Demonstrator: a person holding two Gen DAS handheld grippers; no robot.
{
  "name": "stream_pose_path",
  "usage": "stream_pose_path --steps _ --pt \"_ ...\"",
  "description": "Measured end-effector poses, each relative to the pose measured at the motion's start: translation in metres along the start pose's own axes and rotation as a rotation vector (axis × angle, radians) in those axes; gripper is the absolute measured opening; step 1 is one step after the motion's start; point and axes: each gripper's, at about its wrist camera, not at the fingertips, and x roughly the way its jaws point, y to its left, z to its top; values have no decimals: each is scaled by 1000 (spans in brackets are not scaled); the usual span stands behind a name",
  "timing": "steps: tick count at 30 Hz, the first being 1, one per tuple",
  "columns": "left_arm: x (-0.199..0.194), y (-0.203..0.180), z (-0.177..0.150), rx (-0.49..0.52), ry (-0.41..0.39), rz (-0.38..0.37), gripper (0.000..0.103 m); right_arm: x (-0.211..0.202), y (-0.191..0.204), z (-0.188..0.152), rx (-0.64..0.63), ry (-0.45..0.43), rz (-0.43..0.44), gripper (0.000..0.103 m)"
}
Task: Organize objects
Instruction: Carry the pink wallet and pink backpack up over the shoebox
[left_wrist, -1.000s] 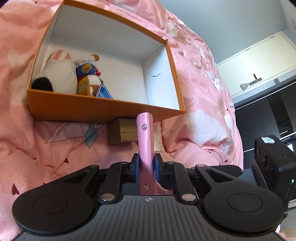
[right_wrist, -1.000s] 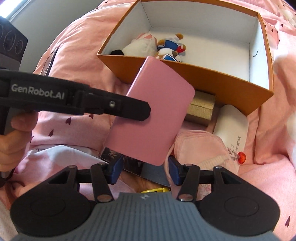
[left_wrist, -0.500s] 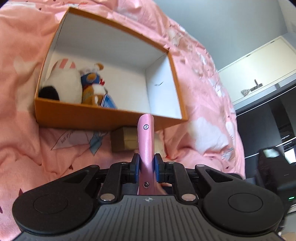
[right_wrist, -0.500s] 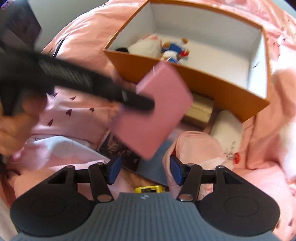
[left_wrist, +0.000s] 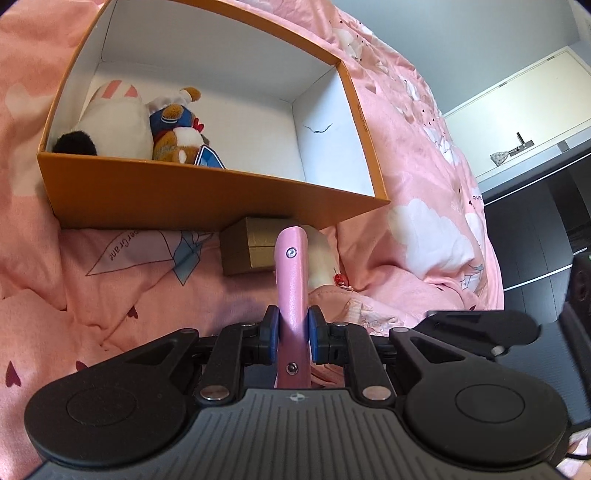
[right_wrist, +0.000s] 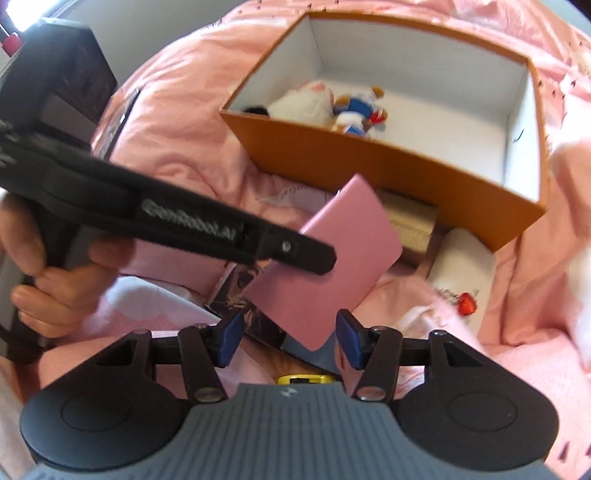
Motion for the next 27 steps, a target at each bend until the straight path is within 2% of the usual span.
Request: stream_pose_path --steps 3,7,13,16,19,24,27 --pt "-1 1 0 6 -3 21 18 -13 -17 2 31 -26 -67 58" --pt "0 2 -2 9 11 35 18 -13 -50 6 64 24 -177 58" --pt "1 -2 -2 29 20 53 18 7 -72 14 -11 172 -175 58" --pt "1 -3 -1 34 23 62 18 16 -78 19 -27 219 -129 57" --pt "-1 -3 0 38 21 64 18 17 -80 19 -37 240 -89 47" --pt "-12 -5 6 41 6 27 18 6 -77 13 -22 209 -70 21" --pt "-21 -9 11 51 -10 6 18 -15 -74 12 3 144 -77 18"
